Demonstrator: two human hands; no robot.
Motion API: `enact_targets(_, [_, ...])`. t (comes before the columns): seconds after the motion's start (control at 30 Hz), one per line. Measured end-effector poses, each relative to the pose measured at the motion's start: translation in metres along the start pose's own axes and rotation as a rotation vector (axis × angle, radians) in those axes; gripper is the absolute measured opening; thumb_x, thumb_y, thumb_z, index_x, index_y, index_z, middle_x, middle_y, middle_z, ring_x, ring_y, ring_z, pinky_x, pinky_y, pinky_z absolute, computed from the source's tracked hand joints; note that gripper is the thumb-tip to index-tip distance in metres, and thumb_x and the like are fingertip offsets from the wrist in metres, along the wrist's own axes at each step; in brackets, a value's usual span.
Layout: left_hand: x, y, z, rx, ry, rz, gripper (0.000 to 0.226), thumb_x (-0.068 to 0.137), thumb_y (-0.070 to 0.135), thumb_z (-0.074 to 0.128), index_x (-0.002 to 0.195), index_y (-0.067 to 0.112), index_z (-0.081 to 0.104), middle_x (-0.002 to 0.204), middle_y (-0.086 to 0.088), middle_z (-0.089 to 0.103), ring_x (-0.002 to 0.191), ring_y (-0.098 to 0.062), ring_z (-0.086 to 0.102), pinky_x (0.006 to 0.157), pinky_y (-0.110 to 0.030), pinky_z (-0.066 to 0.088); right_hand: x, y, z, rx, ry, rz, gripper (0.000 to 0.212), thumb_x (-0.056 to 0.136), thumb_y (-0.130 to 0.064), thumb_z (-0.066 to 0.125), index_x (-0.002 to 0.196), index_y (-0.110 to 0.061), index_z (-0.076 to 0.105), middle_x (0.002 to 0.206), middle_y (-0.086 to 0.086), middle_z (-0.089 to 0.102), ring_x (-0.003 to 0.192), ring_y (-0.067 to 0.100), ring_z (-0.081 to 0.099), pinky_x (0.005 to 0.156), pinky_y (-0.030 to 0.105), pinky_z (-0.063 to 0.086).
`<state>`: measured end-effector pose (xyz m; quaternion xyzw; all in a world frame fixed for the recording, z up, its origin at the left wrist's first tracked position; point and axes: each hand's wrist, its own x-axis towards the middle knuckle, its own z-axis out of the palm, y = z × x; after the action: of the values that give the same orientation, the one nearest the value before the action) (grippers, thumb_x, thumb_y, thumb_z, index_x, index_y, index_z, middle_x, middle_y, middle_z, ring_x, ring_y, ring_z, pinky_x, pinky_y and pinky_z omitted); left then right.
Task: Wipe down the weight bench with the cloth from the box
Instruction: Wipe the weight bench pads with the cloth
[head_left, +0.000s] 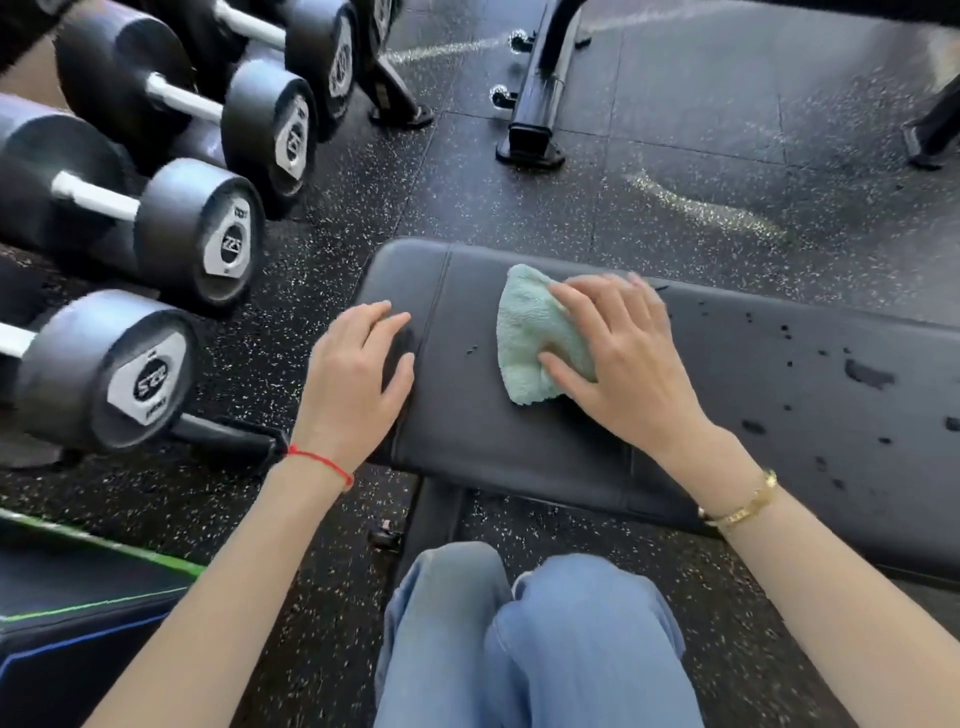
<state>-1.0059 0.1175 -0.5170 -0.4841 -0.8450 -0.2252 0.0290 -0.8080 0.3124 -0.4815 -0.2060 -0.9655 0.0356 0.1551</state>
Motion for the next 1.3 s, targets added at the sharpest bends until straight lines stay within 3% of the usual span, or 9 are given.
enact_targets(0.1, [-0.001, -0.013, 0.011, 0.001, 0.054, 0.015, 0.046, 0.094, 0.033, 0.047, 0.129, 0.007, 0.06, 0.133, -0.012, 0.056, 0.126, -0.03, 0.048, 0.106, -0.044, 0.04, 0.009, -0.001, 0.012, 0.084, -0.163, -0.163, 0.056, 0.096, -0.041, 0.043, 0.145, -0.015, 0.036, 0.151, 0.001, 0.036, 0.144, 0.02, 0.025, 0.12, 0.039, 0.013])
enact_targets(0.17, [-0.003, -0.017, 0.015, -0.03, 0.069, 0.009, 0.048, 0.093, 0.037, 0.044, 0.129, 0.008, 0.06, 0.133, -0.011, 0.055, 0.127, -0.03, 0.047, 0.106, -0.047, 0.041, 0.011, -0.009, 0.023, 0.191, -0.229, -0.107, 0.055, 0.098, -0.04, 0.04, 0.147, -0.017, 0.032, 0.155, 0.001, 0.03, 0.144, 0.018, 0.023, 0.12, 0.03, 0.011])
enact_targets(0.37, [-0.01, -0.022, 0.021, -0.071, 0.101, 0.02, 0.051, 0.095, 0.036, 0.042, 0.131, 0.005, 0.059, 0.136, -0.013, 0.055, 0.13, -0.03, 0.045, 0.112, -0.045, 0.036, -0.039, -0.034, 0.023, 0.211, -0.146, -0.004, 0.057, 0.098, -0.045, 0.041, 0.15, -0.025, 0.026, 0.156, -0.005, 0.027, 0.145, 0.012, 0.02, 0.12, 0.032, 0.014])
enact_targets(0.53, [-0.012, -0.021, 0.023, -0.106, 0.112, 0.005, 0.047, 0.094, 0.032, 0.047, 0.131, 0.005, 0.06, 0.137, -0.013, 0.055, 0.132, -0.029, 0.044, 0.115, -0.04, 0.033, -0.044, -0.006, 0.007, 0.253, -0.197, 0.113, 0.06, 0.094, -0.053, 0.043, 0.148, -0.034, 0.027, 0.156, -0.015, 0.023, 0.144, -0.001, 0.011, 0.116, 0.017, 0.008])
enact_targets(0.7, [-0.015, -0.019, 0.025, -0.128, 0.126, -0.026, 0.047, 0.094, 0.032, 0.047, 0.131, 0.007, 0.06, 0.139, -0.011, 0.054, 0.134, -0.027, 0.042, 0.114, -0.042, 0.033, 0.018, -0.011, 0.038, 0.193, -0.155, 0.205, 0.057, 0.1, -0.04, 0.038, 0.15, -0.015, 0.027, 0.158, 0.003, 0.024, 0.147, 0.014, 0.013, 0.12, 0.027, 0.001])
enact_targets(0.9, [-0.016, -0.02, 0.028, -0.126, 0.141, -0.028, 0.045, 0.095, 0.03, 0.047, 0.132, 0.008, 0.059, 0.14, -0.01, 0.054, 0.135, -0.026, 0.042, 0.115, -0.042, 0.033, -0.055, -0.037, 0.021, 0.18, -0.183, -0.038, 0.057, 0.1, -0.046, 0.028, 0.151, -0.022, 0.022, 0.157, -0.007, 0.021, 0.147, 0.007, 0.01, 0.121, 0.029, 0.007])
enact_targets(1.0, [-0.016, -0.019, 0.029, -0.133, 0.151, -0.029, 0.046, 0.095, 0.032, 0.045, 0.133, 0.01, 0.059, 0.141, -0.008, 0.054, 0.136, -0.025, 0.042, 0.115, -0.043, 0.034, -0.048, -0.004, 0.017, 0.11, -0.175, 0.072, 0.058, 0.098, -0.047, 0.025, 0.151, -0.022, 0.021, 0.157, -0.003, 0.025, 0.147, 0.01, 0.013, 0.121, 0.029, 0.008])
enact_targets(1.13, [-0.015, -0.02, 0.03, -0.138, 0.181, -0.04, 0.047, 0.093, 0.032, 0.042, 0.132, 0.013, 0.061, 0.14, -0.005, 0.055, 0.135, -0.024, 0.044, 0.114, -0.044, 0.035, 0.026, 0.0, 0.037, 0.084, -0.167, 0.211, 0.054, 0.102, -0.035, 0.032, 0.151, -0.013, 0.022, 0.158, 0.006, 0.023, 0.148, 0.02, 0.01, 0.12, 0.031, 0.0])
enact_targets(1.3, [-0.016, -0.02, 0.029, -0.142, 0.183, -0.057, 0.046, 0.093, 0.032, 0.042, 0.133, 0.016, 0.06, 0.142, -0.002, 0.054, 0.137, -0.02, 0.042, 0.115, -0.041, 0.034, 0.007, -0.047, 0.042, 0.185, -0.177, -0.028, 0.055, 0.101, -0.041, 0.033, 0.151, -0.021, 0.021, 0.159, -0.001, 0.02, 0.148, 0.012, 0.006, 0.121, 0.032, 0.002])
